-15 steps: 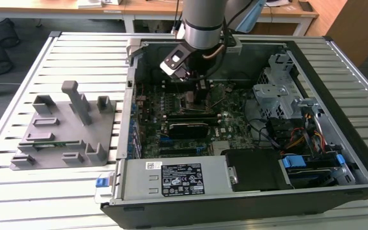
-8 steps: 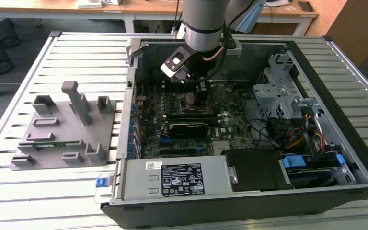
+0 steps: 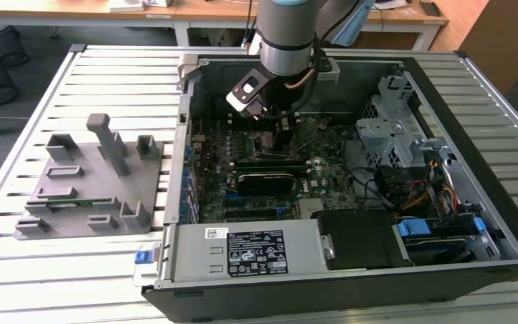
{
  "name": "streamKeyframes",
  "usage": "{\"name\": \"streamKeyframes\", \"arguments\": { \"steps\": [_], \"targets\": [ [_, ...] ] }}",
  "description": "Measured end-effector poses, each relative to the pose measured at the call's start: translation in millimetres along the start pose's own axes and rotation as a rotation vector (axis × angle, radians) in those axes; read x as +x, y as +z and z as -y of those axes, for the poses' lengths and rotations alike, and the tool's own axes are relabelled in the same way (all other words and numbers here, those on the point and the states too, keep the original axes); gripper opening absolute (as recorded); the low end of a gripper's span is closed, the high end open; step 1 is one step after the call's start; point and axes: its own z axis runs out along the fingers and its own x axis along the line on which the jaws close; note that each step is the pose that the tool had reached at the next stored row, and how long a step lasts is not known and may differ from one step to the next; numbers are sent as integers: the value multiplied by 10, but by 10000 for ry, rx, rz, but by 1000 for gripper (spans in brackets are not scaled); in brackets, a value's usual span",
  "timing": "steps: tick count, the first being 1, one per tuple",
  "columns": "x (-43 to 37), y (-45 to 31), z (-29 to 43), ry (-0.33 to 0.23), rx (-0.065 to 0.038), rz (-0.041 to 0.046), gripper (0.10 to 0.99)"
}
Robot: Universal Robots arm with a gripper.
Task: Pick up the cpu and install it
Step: 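Place the cpu into insertion slot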
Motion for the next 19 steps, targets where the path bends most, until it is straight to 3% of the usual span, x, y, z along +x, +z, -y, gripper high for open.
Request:
{"name": "streamKeyframes", "arguments": {
  "steps": [19],
  "targets": [
    [1,70,1,116,1,1,533]
  ]
}}
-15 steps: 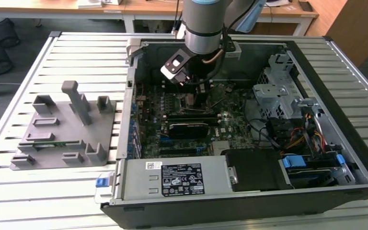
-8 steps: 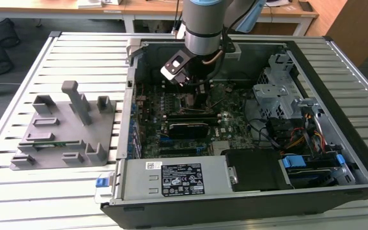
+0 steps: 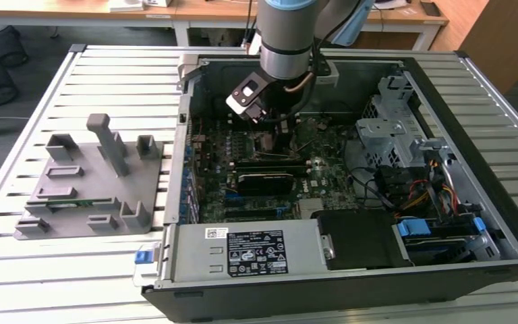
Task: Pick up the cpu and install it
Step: 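Place the cpu into insertion slot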
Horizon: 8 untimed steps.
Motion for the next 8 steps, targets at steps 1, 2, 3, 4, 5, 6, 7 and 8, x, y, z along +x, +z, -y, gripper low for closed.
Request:
{"name": "streamKeyframes", "arguments": {
  "steps": [1,2,3,4,5,6,7,8],
  "targets": [
    [0,4,0,0,0,1,533],
    [0,7,0,0,1,0,533],
    [0,10,0,0,0,1,533],
    [0,14,0,0,0,1,533],
    [0,17,0,0,0,1,533],
    [0,20,1,0,1,1,533],
    [0,23,1,0,0,1,533],
    [0,26,1,1,0,1,533]
  ]
}}
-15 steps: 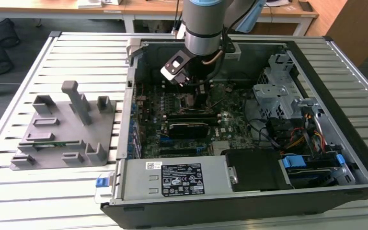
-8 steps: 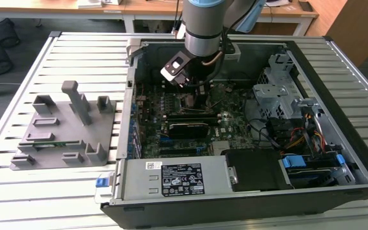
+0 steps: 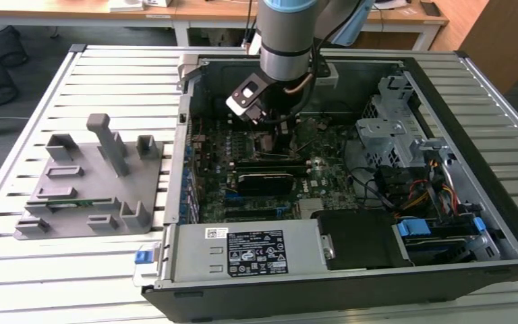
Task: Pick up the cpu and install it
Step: 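Place the cpu into insertion slot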
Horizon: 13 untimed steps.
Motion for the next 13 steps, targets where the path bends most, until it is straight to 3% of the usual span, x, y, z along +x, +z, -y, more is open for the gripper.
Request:
{"name": "streamKeyframes", "arguments": {
  "steps": [13],
  "targets": [
    [2,32,0,12,0,0,533]
  ]
}}
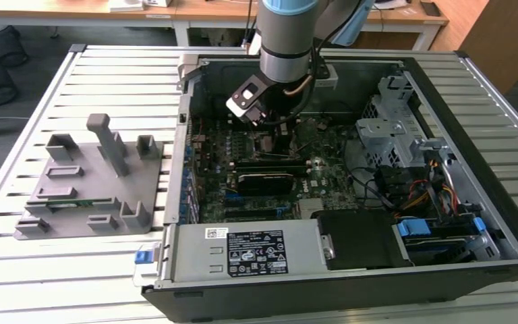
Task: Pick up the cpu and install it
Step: 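Place the cpu into insertion slot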
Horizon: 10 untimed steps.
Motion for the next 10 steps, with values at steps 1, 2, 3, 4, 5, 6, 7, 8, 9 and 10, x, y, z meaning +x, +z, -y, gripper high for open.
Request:
{"name": "streamKeyframes", "arguments": {
  "steps": [1,2,3,4,5,6,7,8,9,10],
  "targets": [
    [1,2,0,5,0,1,533],
    [2,4,0,11,1,1,533],
    [3,7,0,19,0,0,533],
    [4,10,0,28,0,0,533],
    [4,12,0,38,0,1,533],
    [4,13,0,43,1,3,533],
    [4,13,0,45,1,3,533],
    [4,13,0,46,2,3,533],
    [4,13,0,47,0,2,533],
    [4,14,0,47,0,1,533]
  ]
}}
